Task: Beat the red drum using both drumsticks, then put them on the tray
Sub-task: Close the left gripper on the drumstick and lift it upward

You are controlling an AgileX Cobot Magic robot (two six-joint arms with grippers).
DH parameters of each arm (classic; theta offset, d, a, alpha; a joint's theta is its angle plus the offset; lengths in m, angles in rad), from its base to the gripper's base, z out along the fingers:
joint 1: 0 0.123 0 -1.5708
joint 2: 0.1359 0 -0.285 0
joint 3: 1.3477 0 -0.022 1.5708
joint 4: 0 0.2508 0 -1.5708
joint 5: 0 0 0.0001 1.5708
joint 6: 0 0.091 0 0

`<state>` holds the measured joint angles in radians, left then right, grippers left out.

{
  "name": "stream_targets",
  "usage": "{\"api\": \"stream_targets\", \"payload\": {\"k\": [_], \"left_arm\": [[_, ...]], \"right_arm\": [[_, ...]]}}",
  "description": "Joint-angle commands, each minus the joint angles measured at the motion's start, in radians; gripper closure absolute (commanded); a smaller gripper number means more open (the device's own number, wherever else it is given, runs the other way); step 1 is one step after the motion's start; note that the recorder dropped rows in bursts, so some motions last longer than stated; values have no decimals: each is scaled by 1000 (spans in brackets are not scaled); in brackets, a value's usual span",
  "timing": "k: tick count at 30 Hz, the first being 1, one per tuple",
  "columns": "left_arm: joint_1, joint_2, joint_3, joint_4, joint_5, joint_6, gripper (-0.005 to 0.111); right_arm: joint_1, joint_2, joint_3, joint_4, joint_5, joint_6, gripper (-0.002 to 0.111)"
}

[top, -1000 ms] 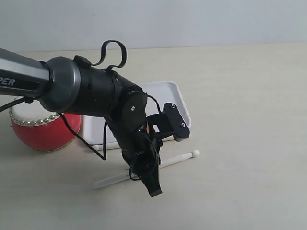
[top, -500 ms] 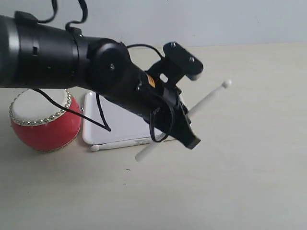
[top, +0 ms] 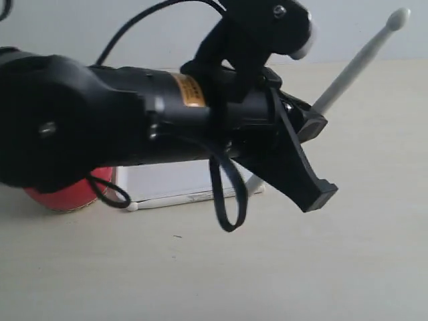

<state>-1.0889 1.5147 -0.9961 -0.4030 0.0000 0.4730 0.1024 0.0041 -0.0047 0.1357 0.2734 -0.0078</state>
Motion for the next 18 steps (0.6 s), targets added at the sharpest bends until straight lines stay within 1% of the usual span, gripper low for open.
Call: {"api": "stream_targets", "payload": {"k": [1,14,18], "left_arm": [[-14,-160,118,-26,-92,-9,107],[-14,-685,505,-101,-262,-9,107],[-14,-825,595,-105,-274,-2,107]], "right_arm": [[-6,-4,5,-2,-5,1,108],[-6,-4,5,-2,-5,1,108],[-6,-4,5,-2,-5,1,108]]}}
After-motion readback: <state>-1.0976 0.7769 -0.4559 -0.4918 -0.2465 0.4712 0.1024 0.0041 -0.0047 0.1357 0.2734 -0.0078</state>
